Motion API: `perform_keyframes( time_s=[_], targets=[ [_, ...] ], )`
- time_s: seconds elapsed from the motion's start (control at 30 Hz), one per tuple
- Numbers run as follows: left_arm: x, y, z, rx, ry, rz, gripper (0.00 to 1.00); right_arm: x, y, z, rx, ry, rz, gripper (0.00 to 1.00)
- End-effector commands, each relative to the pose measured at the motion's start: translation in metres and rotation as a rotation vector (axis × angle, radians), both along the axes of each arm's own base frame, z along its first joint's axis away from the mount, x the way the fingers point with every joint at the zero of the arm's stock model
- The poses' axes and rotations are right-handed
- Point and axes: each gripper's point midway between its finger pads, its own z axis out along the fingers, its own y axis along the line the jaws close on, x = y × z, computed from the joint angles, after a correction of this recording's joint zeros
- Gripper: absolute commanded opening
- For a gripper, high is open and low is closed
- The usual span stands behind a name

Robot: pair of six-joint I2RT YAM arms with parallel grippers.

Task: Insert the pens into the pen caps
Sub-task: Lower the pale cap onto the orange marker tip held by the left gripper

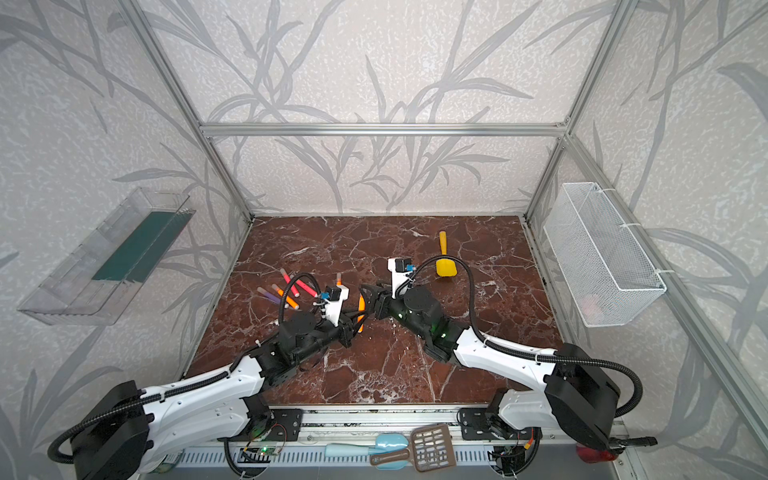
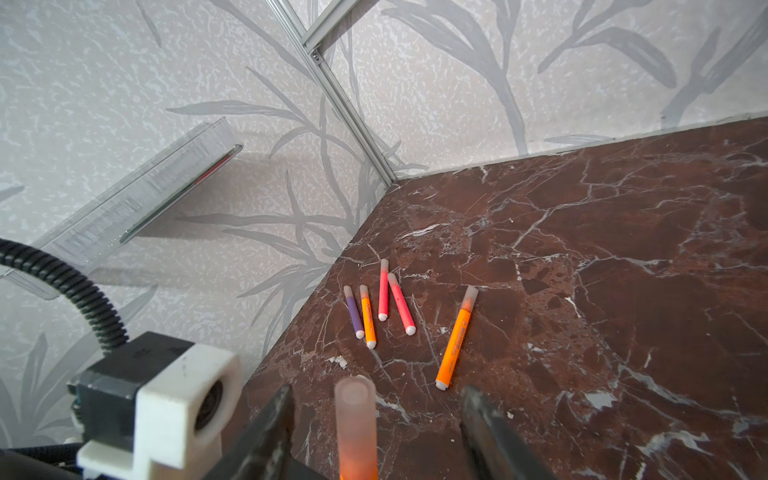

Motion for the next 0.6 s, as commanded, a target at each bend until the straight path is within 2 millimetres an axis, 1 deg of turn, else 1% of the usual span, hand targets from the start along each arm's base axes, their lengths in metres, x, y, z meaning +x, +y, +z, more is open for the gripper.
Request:
perform_keyframes(
  time_s=[0.0, 0.07, 0.1, 0.17, 0.2, 0.27, 0.3, 0.33, 0.4, 0.5, 0.57],
  targets=[
    [-0.001, -0.004, 0.003, 0.0, -0.027, -0.018, 0.0, 0.003, 0.012, 0.005, 0.007, 0.011, 0.033, 0.63],
    [0.0, -0.004, 0.003, 0.0, -0.028, -0.017, 0.0, 0.005, 0.016, 0.001, -0.002, 0.022, 0.037, 0.57],
    [0.0, -0.004, 0.004, -0.002, -0.029, -0.018, 0.0, 0.006, 0.018, -0.002, -0.008, 0.028, 0.04, 0.51],
    [-0.001, -0.004, 0.004, -0.001, -0.032, -0.02, 0.0, 0.007, 0.02, -0.007, -0.02, 0.036, 0.043, 0.37],
    [0.0, -0.004, 0.005, 0.001, -0.035, -0.016, 0.0, 0.007, 0.022, -0.009, -0.023, 0.041, 0.047, 0.26],
    [0.003, -0.001, 0.004, 0.012, -0.036, 0.004, 0.0, 0.004, 0.025, -0.013, -0.028, 0.05, 0.075, 0.1],
    [0.006, 0.0, 0.005, 0.016, -0.037, 0.024, 0.0, 0.0, 0.027, -0.017, -0.034, 0.058, 0.097, 0.03],
    [0.009, 0.002, 0.005, 0.018, -0.039, 0.043, 0.0, -0.003, 0.028, -0.021, -0.043, 0.07, 0.114, 0.0],
    [0.018, 0.009, 0.009, 0.026, -0.058, 0.104, 0.0, -0.009, 0.028, -0.034, -0.046, 0.122, 0.13, 0.0],
    [0.03, 0.017, 0.024, 0.032, -0.097, 0.177, 0.0, -0.021, 0.022, -0.06, -0.033, 0.172, 0.152, 0.0],
    [0.036, 0.02, 0.035, 0.018, -0.11, 0.204, 0.0, -0.032, 0.021, -0.07, -0.025, 0.177, 0.181, 0.0]
  ],
)
